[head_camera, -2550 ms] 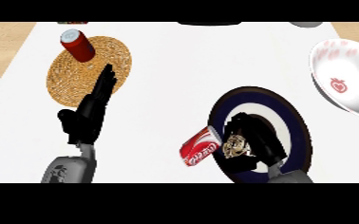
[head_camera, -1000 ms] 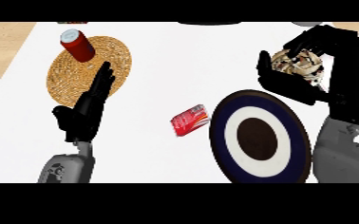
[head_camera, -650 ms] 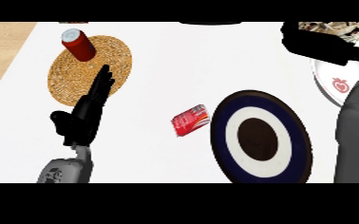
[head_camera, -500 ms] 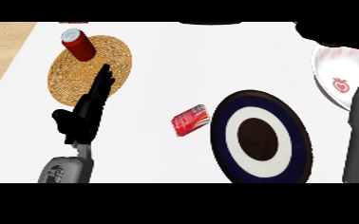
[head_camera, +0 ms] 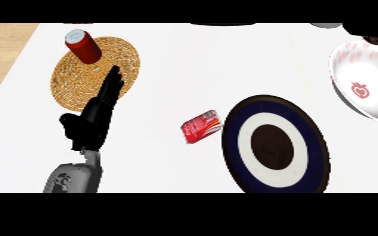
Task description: Pick the cupcake from the plate and place it in the bowl
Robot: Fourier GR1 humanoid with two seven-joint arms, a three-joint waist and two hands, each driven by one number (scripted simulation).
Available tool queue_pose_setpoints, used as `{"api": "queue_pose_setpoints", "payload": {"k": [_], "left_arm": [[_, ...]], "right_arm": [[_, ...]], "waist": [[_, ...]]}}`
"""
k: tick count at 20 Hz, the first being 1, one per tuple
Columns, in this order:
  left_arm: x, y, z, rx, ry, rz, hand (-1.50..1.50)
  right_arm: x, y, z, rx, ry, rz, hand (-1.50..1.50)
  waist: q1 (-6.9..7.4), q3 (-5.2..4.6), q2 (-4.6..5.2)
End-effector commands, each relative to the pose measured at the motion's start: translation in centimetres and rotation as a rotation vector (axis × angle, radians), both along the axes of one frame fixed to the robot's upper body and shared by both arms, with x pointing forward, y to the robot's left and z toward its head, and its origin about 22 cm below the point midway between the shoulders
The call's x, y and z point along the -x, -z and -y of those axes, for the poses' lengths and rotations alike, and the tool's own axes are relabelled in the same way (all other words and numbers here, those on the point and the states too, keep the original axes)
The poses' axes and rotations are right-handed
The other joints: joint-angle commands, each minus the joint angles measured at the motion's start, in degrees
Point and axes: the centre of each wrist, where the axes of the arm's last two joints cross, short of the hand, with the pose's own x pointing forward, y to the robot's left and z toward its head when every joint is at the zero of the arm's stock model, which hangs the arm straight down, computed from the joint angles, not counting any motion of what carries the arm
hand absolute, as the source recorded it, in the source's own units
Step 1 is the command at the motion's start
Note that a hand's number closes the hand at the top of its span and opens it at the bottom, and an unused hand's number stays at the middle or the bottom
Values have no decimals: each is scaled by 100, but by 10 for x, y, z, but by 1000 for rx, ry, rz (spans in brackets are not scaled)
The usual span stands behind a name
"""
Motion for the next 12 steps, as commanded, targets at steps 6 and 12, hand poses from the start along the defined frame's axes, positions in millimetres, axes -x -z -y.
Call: {"api": "queue_pose_setpoints", "payload": {"k": [6, 12], "left_arm": [[-8, 1, -4, 7, -12, -11, 0], [5, -2, -8, 4, -11, -1, 0]], "right_arm": [[-22, 42, 85, 56, 120, -60, 150], [-21, 84, 139, 61, 171, -104, 150]], "waist": [[8, 3, 7], [68, 7, 18]]}}
